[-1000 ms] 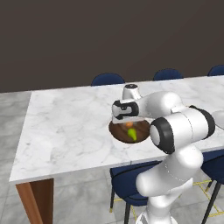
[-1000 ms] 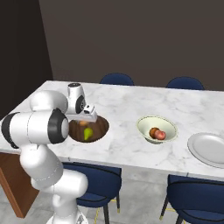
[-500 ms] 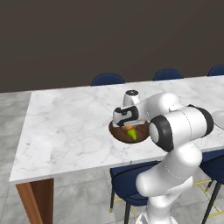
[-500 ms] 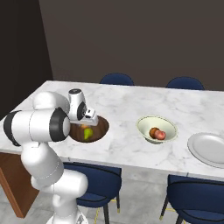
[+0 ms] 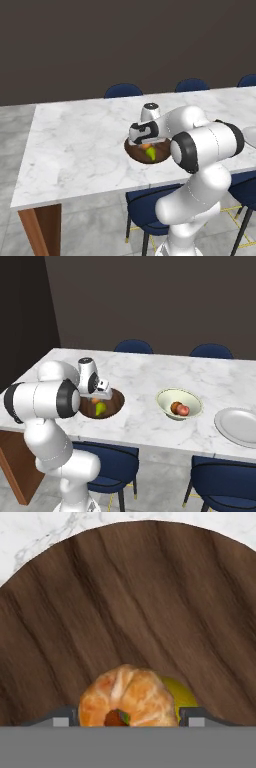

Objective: Take the fruits from the plate on the dining counter and place two fruits in each bowl.

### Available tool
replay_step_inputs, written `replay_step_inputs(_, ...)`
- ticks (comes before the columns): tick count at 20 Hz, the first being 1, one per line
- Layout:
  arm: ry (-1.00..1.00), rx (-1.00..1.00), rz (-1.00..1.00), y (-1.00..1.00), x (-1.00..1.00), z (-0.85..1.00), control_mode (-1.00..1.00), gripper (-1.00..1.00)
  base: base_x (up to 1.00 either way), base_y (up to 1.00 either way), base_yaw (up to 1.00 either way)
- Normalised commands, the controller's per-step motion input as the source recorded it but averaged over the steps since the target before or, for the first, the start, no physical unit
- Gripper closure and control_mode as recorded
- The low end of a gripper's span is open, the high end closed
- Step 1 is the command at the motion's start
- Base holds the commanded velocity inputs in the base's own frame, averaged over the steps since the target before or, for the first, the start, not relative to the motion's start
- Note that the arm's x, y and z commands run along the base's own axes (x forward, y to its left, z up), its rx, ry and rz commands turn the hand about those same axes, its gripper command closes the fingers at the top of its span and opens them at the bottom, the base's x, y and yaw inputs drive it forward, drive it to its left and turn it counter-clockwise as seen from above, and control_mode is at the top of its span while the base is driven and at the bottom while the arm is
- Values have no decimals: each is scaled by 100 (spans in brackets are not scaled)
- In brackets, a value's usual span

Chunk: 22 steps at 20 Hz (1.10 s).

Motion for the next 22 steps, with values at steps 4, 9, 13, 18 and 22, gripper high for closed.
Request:
replay_step_inputs(4,-2,0,0,-1,0,3,-100,-100,0,0,0)
replay_step_inputs(9,-8,0,-1,-11,-21,44,-100,-100,0,0,0)
replay_step_inputs(13,-14,0,-2,-34,-75,58,-100,-100,0,0,0)
replay_step_inputs(18,-13,0,0,-38,-41,72,-100,-100,0,0,0)
replay_step_inputs(22,-11,0,0,-25,-29,76,-100,-100,0,0,0)
